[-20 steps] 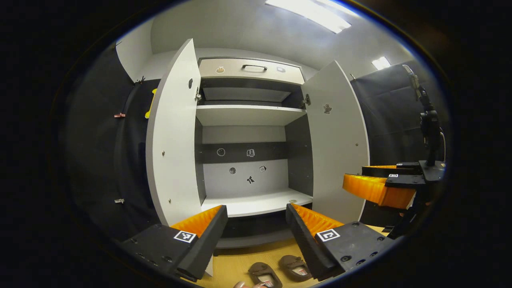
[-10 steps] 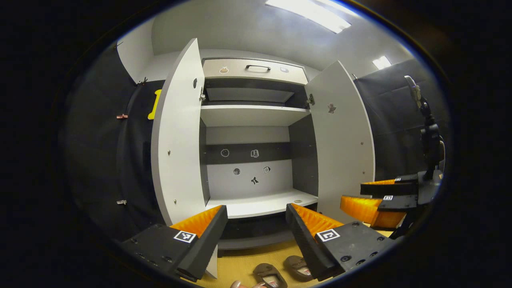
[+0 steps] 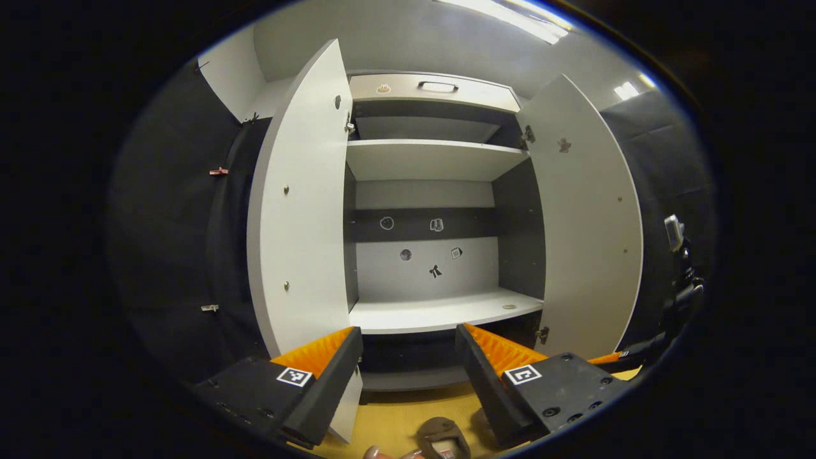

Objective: Grab one shoe with the right hand and put it into the shoe cabinet, grab the other shoe with the left hand and put it into the shoe cabinet; then close the right door with the right hand and the left door with the left hand.

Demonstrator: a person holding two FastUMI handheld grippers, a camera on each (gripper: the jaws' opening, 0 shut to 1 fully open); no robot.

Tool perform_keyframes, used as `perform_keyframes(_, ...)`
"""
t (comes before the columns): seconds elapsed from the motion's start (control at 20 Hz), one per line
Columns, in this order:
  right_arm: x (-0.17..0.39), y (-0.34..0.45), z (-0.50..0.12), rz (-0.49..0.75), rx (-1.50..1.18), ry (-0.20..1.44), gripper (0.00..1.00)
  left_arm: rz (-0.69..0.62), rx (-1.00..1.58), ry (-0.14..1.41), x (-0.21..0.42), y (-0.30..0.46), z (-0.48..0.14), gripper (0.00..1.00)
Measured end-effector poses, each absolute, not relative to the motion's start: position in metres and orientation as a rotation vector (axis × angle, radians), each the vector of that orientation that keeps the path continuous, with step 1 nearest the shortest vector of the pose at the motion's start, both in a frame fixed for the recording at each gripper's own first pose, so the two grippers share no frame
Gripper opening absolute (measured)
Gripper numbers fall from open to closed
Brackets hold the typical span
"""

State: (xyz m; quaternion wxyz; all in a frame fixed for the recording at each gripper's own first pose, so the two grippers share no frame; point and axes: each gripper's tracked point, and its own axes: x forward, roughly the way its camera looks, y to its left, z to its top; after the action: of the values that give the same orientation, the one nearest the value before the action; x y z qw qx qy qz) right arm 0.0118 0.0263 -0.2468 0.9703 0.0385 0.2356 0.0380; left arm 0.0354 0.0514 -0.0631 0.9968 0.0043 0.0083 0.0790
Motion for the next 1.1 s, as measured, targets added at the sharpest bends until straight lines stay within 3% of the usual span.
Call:
perform_keyframes(0.5, -0.01, 0.03, -0.401, 0.049, 0.163, 0.723, 0.96, 0.188, -0.038, 0.083, 0.039, 0.054, -0.132, 0.94)
perform_keyframes(1.1, 0.02, 0.039, -0.474, 0.044, 0.131, 0.777, 0.71, 0.179, -0.037, 0.158, 0.043, 0.058, -0.197, 0.94)
